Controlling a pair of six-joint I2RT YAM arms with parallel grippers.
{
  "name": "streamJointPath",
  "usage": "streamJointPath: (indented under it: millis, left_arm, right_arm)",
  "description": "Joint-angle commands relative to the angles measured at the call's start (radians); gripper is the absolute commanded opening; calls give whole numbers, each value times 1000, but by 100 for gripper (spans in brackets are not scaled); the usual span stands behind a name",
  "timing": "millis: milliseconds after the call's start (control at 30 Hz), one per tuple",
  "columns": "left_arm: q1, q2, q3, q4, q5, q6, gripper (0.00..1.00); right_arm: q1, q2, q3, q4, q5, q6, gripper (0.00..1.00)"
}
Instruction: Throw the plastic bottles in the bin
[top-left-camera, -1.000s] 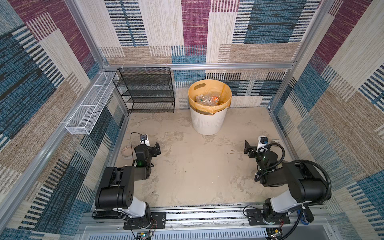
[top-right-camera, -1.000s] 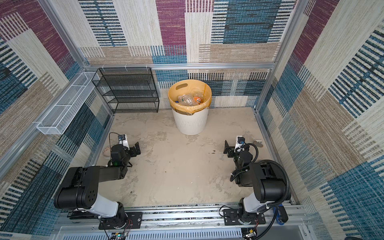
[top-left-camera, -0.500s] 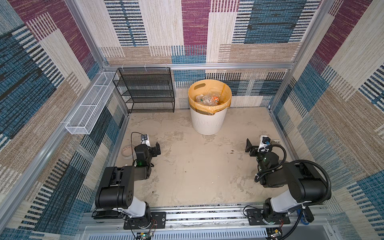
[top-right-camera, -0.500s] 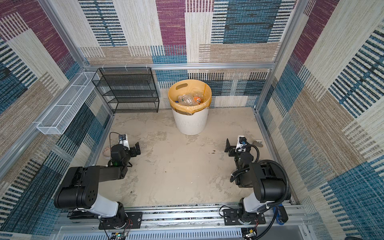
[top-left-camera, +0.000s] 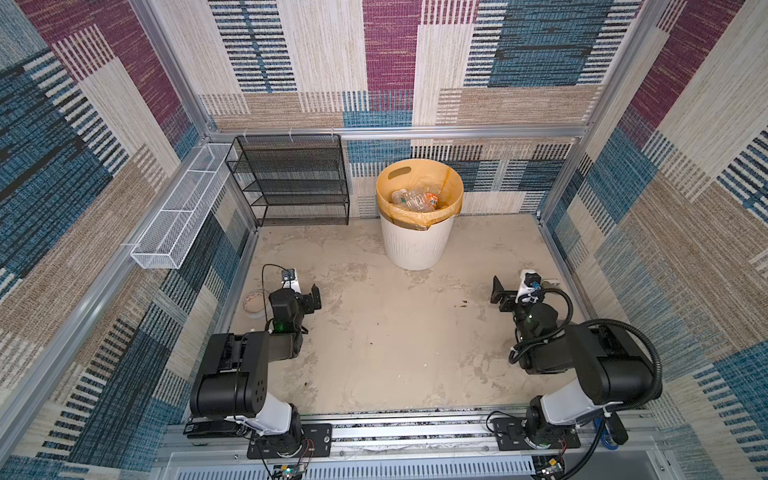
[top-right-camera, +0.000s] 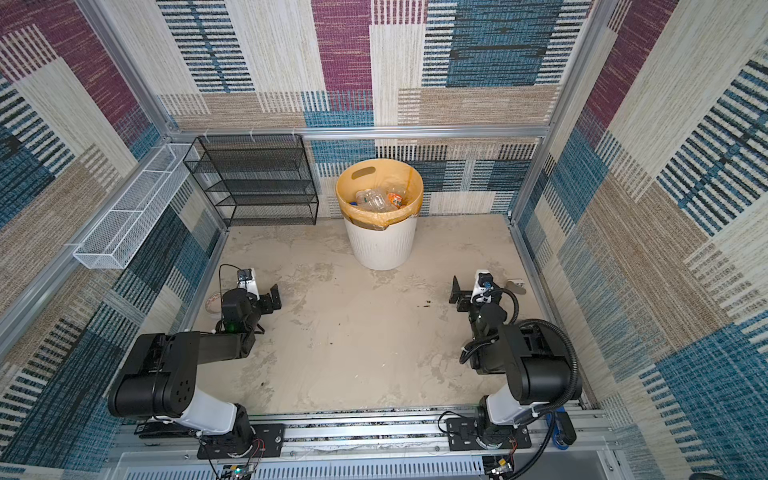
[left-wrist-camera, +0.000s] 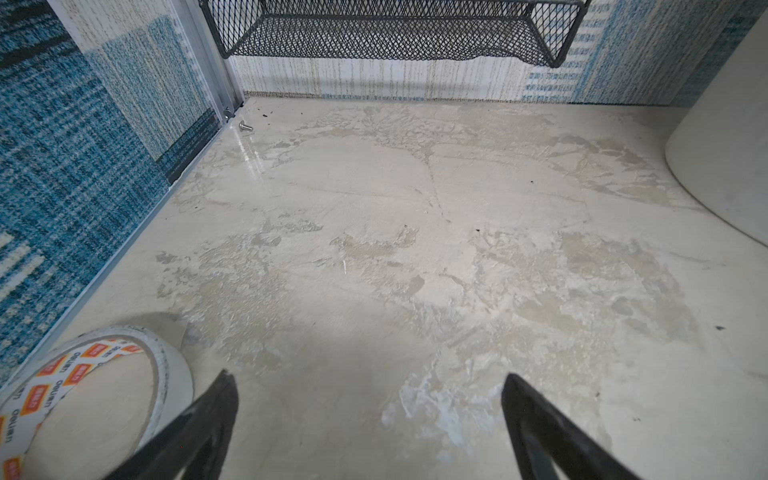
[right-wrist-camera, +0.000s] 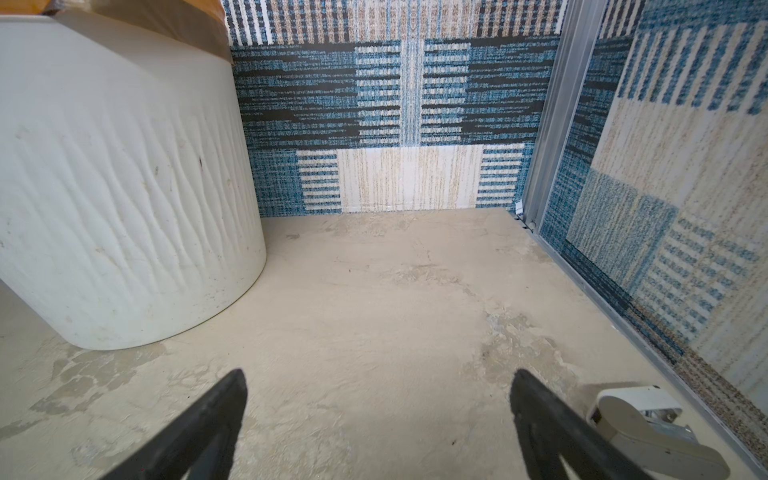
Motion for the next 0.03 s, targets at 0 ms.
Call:
streamJointPath:
  millis: [0]
  left_arm:
    - [1,0,3,17,12,-2,99]
  right_arm:
    - [0,-3,-4,39,10,1,98]
